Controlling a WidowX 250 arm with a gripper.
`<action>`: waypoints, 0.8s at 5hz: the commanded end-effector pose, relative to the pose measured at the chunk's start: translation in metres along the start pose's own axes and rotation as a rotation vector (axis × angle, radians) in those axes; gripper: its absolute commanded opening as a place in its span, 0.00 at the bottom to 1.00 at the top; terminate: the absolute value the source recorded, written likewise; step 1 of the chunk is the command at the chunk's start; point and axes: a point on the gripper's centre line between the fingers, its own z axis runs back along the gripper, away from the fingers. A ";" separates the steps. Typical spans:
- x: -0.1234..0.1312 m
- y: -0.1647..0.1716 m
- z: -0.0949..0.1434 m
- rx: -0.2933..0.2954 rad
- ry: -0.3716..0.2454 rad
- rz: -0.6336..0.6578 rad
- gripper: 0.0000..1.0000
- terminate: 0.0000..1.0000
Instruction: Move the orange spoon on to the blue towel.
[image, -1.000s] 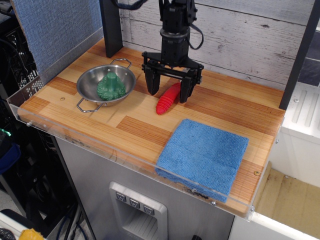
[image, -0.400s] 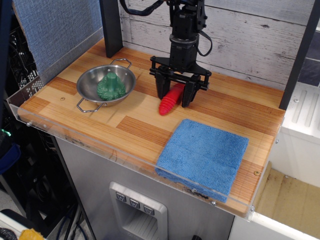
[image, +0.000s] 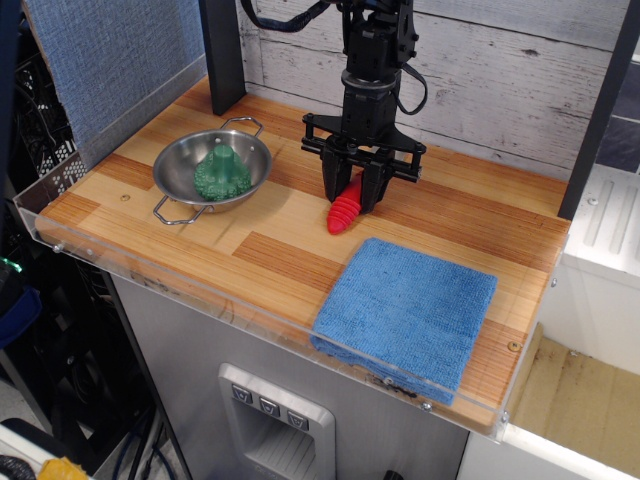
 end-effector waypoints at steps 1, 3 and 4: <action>-0.028 0.011 0.105 -0.030 -0.202 0.052 0.00 0.00; -0.064 -0.042 0.116 -0.060 -0.179 -0.069 0.00 0.00; -0.088 -0.073 0.095 -0.079 -0.114 -0.128 0.00 0.00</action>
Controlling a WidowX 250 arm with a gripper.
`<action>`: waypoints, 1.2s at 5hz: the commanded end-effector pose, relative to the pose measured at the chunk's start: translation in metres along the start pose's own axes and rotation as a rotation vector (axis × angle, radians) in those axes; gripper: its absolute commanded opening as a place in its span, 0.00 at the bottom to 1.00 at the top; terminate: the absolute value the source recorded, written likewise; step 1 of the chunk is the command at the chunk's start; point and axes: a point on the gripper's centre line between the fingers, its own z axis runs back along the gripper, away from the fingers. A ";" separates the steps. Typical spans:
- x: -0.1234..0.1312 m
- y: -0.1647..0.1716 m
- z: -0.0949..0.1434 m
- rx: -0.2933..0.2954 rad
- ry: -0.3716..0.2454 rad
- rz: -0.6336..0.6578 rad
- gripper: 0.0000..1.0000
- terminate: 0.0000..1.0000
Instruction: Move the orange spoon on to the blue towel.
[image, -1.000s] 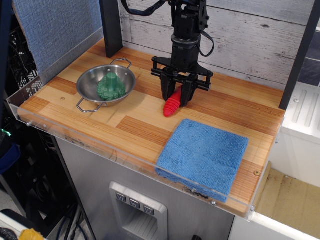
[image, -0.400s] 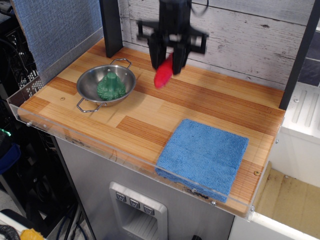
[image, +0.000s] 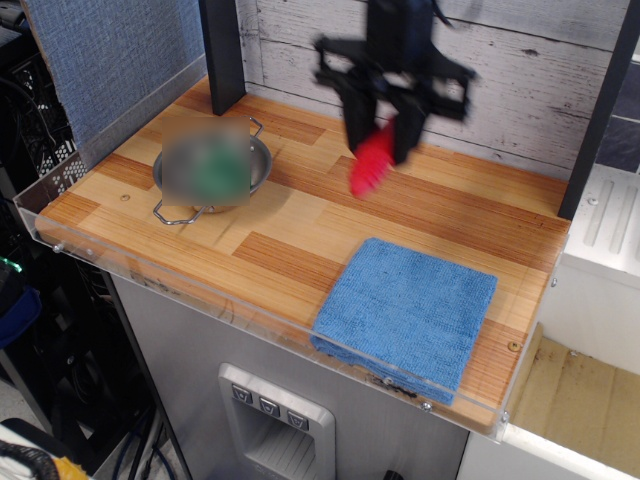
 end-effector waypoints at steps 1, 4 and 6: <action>-0.039 -0.036 -0.018 -0.037 0.051 -0.048 0.00 0.00; -0.048 -0.027 -0.053 -0.005 0.136 0.004 0.00 0.00; -0.046 -0.032 -0.062 0.002 0.193 0.053 1.00 0.00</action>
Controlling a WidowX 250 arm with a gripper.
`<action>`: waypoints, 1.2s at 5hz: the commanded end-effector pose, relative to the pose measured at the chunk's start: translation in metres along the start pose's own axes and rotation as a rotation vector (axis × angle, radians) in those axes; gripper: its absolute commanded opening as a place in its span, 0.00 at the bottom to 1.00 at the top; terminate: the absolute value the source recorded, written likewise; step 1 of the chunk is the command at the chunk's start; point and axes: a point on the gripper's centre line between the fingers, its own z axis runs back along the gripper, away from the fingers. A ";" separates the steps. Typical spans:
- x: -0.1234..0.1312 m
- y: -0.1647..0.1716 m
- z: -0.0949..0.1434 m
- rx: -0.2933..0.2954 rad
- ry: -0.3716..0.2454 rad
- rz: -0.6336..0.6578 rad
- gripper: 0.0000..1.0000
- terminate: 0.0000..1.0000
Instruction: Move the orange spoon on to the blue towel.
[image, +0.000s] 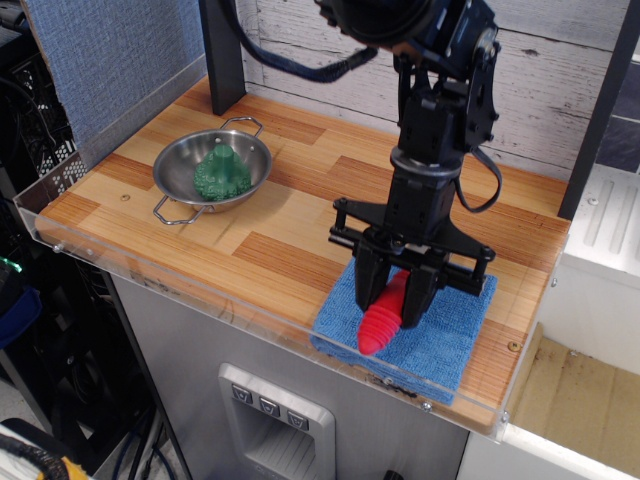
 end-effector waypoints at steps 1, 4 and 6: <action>0.002 -0.008 0.020 -0.016 -0.046 0.003 1.00 0.00; 0.006 0.041 0.127 0.108 -0.487 0.116 1.00 0.00; 0.021 0.055 0.111 0.067 -0.359 0.145 1.00 0.00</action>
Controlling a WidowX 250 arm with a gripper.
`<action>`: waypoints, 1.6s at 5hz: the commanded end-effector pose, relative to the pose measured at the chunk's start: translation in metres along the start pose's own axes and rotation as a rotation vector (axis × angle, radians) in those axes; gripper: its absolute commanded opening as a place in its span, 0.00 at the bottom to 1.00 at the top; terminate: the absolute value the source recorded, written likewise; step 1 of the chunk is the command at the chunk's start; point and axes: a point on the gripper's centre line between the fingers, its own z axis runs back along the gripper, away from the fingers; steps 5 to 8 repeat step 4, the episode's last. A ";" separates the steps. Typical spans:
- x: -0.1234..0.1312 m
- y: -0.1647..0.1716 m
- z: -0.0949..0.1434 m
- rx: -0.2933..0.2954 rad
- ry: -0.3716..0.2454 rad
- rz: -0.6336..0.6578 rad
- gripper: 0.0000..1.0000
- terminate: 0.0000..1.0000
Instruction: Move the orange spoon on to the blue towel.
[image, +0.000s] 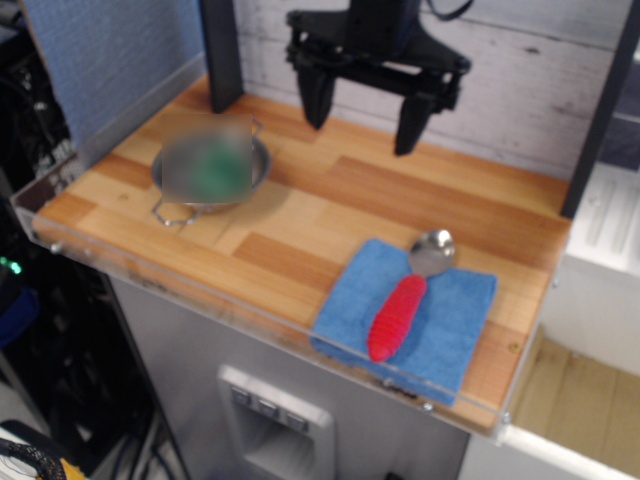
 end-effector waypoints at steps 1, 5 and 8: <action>0.000 -0.002 -0.003 -0.081 0.111 -0.023 1.00 0.00; 0.002 -0.001 -0.005 -0.102 0.143 -0.054 1.00 1.00; 0.002 -0.001 -0.005 -0.102 0.143 -0.054 1.00 1.00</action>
